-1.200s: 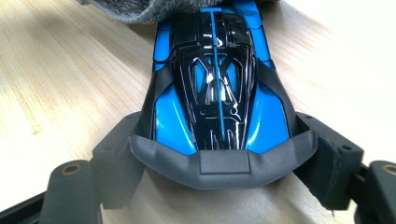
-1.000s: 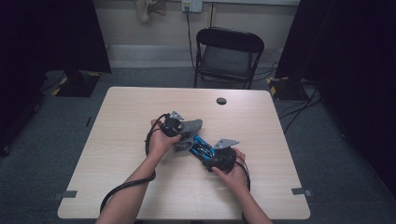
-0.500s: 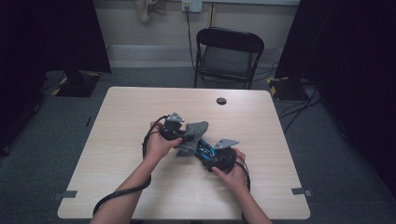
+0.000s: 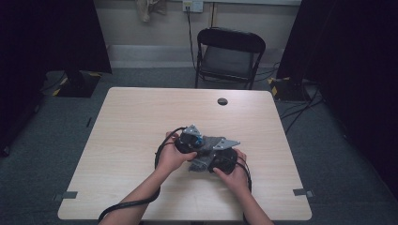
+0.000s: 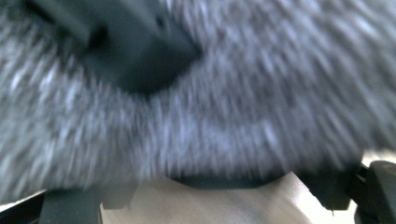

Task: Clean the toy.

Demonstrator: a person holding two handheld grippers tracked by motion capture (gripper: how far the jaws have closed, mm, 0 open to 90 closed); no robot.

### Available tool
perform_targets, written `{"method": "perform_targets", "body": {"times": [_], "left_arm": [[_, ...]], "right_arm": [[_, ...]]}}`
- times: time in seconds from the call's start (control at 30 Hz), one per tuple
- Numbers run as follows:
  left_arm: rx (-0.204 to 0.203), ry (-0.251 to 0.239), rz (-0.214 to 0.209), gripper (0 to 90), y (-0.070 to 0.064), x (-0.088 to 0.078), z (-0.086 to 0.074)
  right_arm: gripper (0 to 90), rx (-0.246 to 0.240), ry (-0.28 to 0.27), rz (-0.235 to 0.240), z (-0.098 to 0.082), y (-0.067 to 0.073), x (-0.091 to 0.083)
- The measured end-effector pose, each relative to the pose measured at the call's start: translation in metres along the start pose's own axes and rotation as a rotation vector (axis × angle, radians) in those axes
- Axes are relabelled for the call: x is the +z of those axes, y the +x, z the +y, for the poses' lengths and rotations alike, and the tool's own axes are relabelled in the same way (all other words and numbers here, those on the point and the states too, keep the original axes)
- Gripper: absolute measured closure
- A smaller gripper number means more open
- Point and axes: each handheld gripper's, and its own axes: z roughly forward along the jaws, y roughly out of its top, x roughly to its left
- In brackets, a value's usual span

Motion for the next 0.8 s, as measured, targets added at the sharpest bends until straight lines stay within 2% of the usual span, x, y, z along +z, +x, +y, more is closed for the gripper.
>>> {"method": "perform_targets", "body": {"times": [0.07,0.13,0.33,0.4,0.53,0.8], "left_arm": [[0.022,0.022,0.012,70.8,-0.004,0.005,0.001],[0.009,0.023,0.012,70.7,-0.003,0.008,0.001],[0.003,0.014,0.021,70.9,-0.001,0.008,0.000],[0.000,0.010,0.034,71.0,0.001,0.007,0.000],[-0.017,0.001,0.054,71.2,0.008,0.002,0.000],[-0.022,0.013,0.137,71.3,0.027,-0.009,0.002]], "right_arm": [[24.1,0.001,0.000,0.000,0.000,0.000,0.000],[24.1,-0.002,-0.001,-0.001,0.000,0.000,0.000],[24.0,0.001,0.000,0.000,0.000,0.000,0.000],[24.1,0.001,0.000,0.000,0.000,0.000,0.000],[24.1,0.001,0.001,0.000,0.000,0.000,0.000],[24.1,0.002,0.001,0.000,0.000,0.000,0.000]]}}
